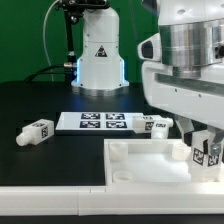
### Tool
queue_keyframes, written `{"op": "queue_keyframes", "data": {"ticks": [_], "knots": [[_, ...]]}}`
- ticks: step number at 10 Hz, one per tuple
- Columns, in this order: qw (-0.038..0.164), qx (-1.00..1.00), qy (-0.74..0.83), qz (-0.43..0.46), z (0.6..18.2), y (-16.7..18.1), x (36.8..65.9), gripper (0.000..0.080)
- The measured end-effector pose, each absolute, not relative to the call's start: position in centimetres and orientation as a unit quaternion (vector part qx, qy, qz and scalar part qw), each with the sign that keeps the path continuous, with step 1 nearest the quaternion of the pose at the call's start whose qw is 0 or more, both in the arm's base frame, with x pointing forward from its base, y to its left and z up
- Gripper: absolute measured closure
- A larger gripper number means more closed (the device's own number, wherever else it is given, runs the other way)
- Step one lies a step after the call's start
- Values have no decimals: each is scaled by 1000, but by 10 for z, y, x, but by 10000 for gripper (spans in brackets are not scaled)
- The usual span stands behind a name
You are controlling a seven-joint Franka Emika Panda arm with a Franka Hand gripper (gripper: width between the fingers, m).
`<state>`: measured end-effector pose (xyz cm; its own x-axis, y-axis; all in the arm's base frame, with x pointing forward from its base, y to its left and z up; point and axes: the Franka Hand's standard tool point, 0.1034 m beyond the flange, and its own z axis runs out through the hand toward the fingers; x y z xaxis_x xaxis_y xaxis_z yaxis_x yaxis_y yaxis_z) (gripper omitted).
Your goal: Assemble square table
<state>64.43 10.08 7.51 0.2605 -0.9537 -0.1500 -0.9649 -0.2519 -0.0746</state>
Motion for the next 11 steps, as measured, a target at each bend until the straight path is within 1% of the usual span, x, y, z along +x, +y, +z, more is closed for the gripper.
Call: {"op": "queue_keyframes", "data": {"ticks": [1, 3, 4, 5, 6, 7, 11], "knots": [[76, -774, 627, 40, 75, 100, 644, 512], [76, -785, 613, 39, 74, 100, 644, 511], [76, -788, 609, 39, 73, 100, 644, 307], [76, -851, 519, 26, 72, 100, 644, 307], [76, -887, 455, 21, 73, 104, 642, 181], [69, -923, 377, 9, 74, 111, 641, 159], [67, -972, 225, -3, 73, 110, 641, 150]]}}
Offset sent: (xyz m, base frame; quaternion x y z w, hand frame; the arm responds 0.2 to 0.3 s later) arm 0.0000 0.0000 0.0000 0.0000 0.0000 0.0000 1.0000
